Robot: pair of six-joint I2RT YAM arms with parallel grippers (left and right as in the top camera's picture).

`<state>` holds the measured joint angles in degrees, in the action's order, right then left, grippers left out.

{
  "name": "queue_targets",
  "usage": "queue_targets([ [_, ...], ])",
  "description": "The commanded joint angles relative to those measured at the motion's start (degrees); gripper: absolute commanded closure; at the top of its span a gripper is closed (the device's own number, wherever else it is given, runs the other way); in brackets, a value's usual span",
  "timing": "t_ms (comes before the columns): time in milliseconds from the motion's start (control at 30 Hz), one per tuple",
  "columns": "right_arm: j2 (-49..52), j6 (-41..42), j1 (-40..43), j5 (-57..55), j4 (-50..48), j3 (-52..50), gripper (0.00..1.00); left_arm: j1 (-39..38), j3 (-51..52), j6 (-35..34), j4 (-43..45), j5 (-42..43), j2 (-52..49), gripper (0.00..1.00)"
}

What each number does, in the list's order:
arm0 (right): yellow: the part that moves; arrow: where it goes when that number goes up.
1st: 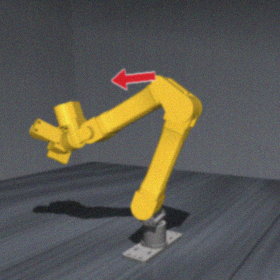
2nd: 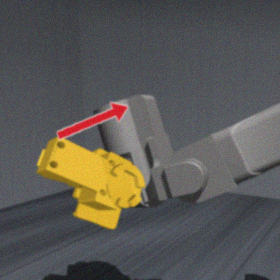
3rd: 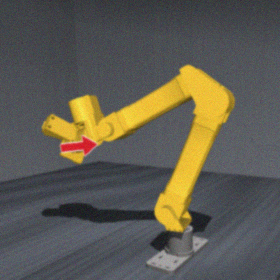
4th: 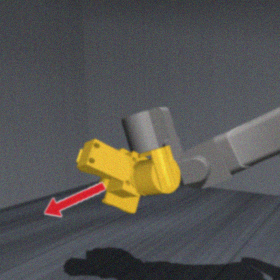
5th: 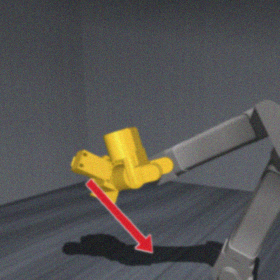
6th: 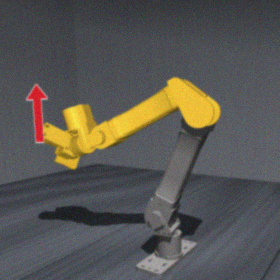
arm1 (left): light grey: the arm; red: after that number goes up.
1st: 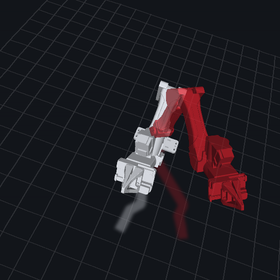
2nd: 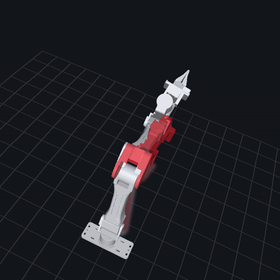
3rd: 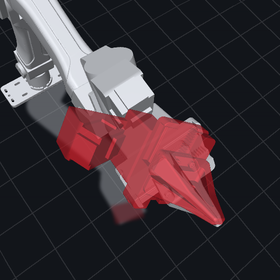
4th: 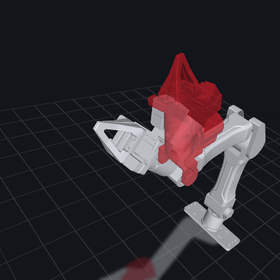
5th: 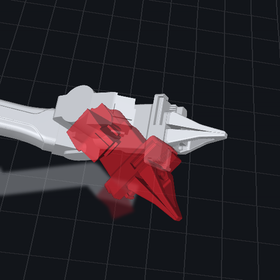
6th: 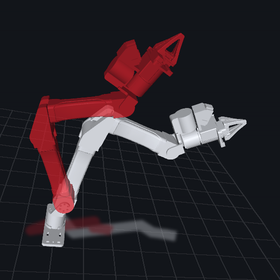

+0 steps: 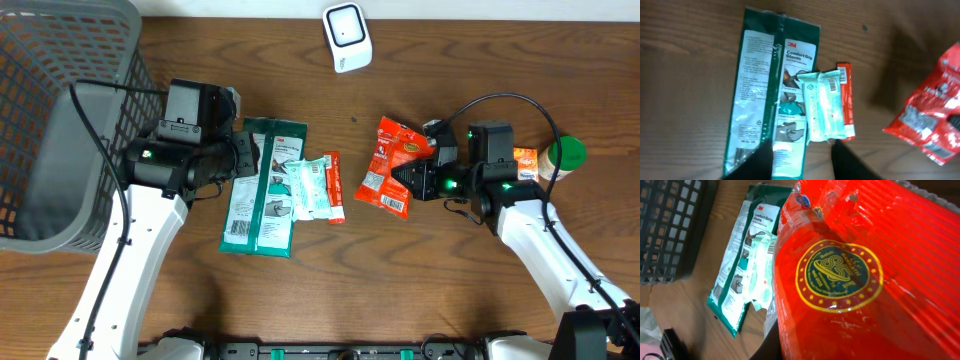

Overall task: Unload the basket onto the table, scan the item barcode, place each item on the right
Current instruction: 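Release the left gripper and retract it toward the basket, then lift the red Hacks packet with the right gripper toward the scanner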

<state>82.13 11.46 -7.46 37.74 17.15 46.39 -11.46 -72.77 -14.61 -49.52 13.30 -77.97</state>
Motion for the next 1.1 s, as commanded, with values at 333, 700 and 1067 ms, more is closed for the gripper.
queue_targets([
  [333, -0.9, -1.6, -0.5, -1.1, 9.5, 9.6, 0.99, 0.2, 0.1, 0.3, -0.2, 0.2, -0.4, 0.18],
  [700, 1.6, -7.3, -3.6, -19.7, 42.3, 41.7, 0.99, 0.2, 0.1, 0.3, -0.2, 0.2, -0.4, 0.17],
  [1067, 23.9, -10.1, -11.6, -29.4, 65.9, 90.1, 0.99, 0.2, 0.1, 0.3, -0.2, 0.2, -0.4, 0.17],
])
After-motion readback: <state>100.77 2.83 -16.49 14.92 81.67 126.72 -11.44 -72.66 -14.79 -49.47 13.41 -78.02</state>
